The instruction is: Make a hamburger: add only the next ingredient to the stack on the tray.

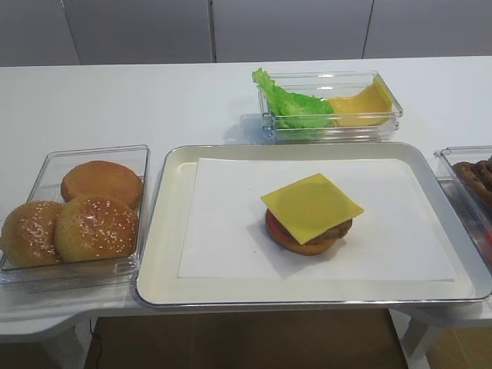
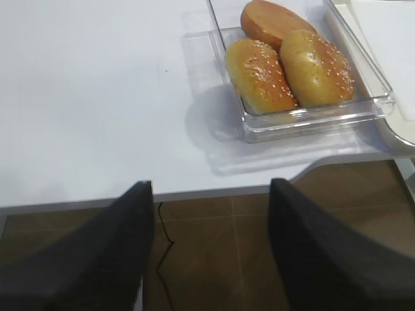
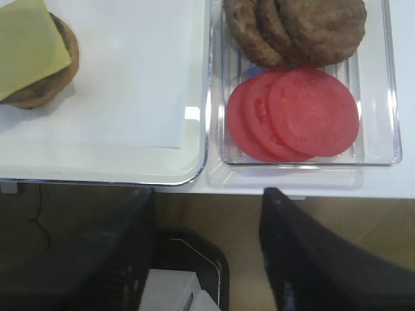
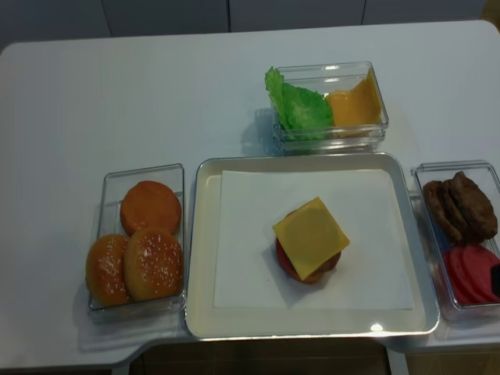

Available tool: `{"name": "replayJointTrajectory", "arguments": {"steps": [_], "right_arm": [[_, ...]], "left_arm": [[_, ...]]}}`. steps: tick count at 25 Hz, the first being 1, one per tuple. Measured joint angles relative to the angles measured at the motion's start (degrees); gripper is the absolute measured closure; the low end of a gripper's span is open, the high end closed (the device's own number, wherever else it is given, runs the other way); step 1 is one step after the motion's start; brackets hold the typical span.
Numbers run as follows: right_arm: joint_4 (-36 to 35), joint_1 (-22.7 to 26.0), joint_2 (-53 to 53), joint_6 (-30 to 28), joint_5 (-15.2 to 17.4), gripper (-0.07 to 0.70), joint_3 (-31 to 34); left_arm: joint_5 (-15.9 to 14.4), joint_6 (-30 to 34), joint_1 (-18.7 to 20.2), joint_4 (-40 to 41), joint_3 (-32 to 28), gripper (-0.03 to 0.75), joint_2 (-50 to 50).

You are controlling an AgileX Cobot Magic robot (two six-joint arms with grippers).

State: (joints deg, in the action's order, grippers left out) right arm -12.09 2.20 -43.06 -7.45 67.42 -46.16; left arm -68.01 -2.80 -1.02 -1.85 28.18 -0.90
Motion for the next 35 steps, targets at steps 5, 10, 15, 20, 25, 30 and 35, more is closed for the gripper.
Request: {"name": "replayJointTrajectory", "arguments": {"steps": [5, 10, 15, 20, 25, 30, 35], "right_arm": [[0.0, 0.0, 7.6, 1.4, 4.2, 0.244, 0.0], [0.1, 0.0, 15.6, 3.0, 4.9, 0.244, 0.0], [-0.4, 0.0, 25.5, 3.6, 5.3, 0.244, 1.7], [-0.4, 0.0, 36.4, 1.8, 5.9, 0.244, 4.9], [-1.0, 0.0, 43.7, -1.4, 6.1, 0.244, 8.1], [-1.8, 0.0, 44.2, -2.2, 6.2, 0.244, 11.9], [-1.8, 0.0, 44.2, -2.9, 4.7, 0.244, 15.9]], "left_arm": [[0.0, 0.0, 0.0, 0.0, 0.0, 0.299, 0.0], [0.0, 0.0, 0.0, 0.0, 0.0, 0.299, 0.0], [0.0, 0.0, 0.0, 0.0, 0.0, 0.299, 0.0], [0.0, 0.0, 0.0, 0.0, 0.0, 0.299, 0.0], [0.0, 0.0, 0.0, 0.0, 0.0, 0.299, 0.0], [0.0, 0.0, 0.0, 0.0, 0.0, 0.299, 0.0], [0.0, 0.0, 0.0, 0.0, 0.0, 0.299, 0.0]]}}
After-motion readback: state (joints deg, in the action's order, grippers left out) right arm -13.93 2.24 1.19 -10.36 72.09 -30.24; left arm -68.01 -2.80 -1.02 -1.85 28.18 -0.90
